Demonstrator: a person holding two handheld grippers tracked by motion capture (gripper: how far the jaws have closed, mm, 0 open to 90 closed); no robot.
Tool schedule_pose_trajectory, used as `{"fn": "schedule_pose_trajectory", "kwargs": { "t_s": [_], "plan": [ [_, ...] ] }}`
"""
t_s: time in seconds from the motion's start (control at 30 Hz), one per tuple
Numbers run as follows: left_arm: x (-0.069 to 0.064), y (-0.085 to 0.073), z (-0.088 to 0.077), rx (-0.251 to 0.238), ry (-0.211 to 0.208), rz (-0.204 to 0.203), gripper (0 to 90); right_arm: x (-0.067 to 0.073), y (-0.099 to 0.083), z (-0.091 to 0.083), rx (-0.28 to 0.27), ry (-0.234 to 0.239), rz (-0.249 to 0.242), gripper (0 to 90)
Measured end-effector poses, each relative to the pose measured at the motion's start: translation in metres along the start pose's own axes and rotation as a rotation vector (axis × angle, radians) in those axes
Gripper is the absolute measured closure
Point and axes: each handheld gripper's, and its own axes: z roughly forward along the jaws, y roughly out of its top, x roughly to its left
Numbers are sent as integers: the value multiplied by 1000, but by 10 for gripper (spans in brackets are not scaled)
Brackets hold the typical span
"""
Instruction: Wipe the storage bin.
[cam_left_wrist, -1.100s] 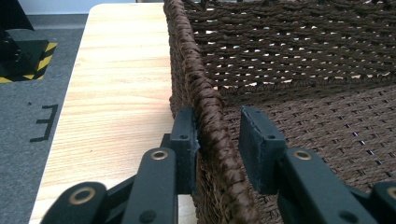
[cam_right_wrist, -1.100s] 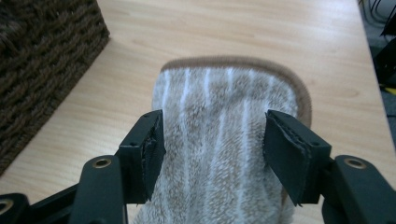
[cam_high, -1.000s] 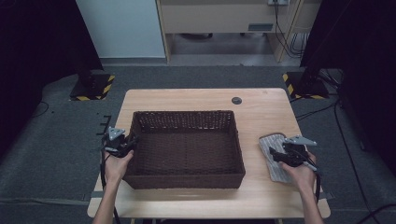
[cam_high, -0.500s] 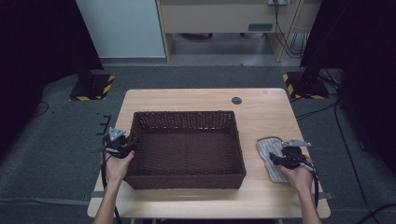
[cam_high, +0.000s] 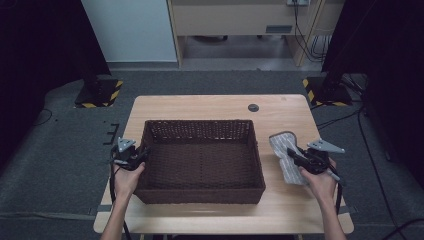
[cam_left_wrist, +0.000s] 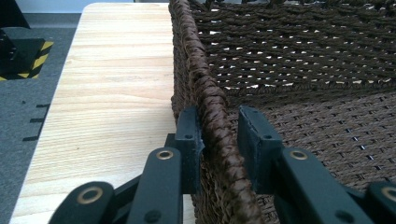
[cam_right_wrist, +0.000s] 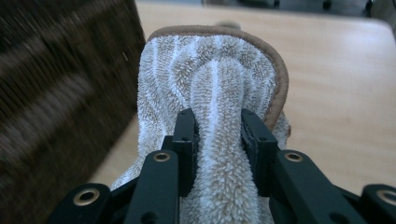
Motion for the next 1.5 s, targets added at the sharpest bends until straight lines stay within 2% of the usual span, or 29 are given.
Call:
{"fn": "schedule_pose_trajectory", "kwargs": {
  "t_s": [0.23,0.3,0.5,0.67,0.77,0.87,1.0,1.1,1.3,1.37,1.43,1.5],
  "plan": [
    [-9,-2,-1,-1,-17,6,680,9,19,-2,-99,48,-18,707],
    [-10,-1,-1,0,-21,8,674,11,23,-1,-125,68,-6,706],
    [-9,-2,0,3,-28,8,667,17,42,4,-162,107,-4,707],
    [-8,-2,0,4,-32,9,663,30,54,22,-177,148,11,707],
    [-7,-2,0,1,-39,4,658,37,55,41,-154,137,-5,707],
    [-7,-2,1,-1,-43,-1,654,40,49,55,-107,123,-9,710],
    [-7,-2,1,0,-43,0,654,39,46,63,-96,111,18,716],
    [-7,-2,0,-1,-41,3,654,36,44,67,-82,93,10,720],
    [-8,-2,1,0,-41,6,652,33,39,79,-70,75,35,725],
    [-8,-2,0,-1,-42,5,651,33,37,83,-52,63,43,728],
    [-8,-2,0,-1,-42,6,650,33,30,88,-29,47,25,729],
    [-8,-2,0,-1,-42,6,650,33,22,94,12,45,27,731]
  ]
}}
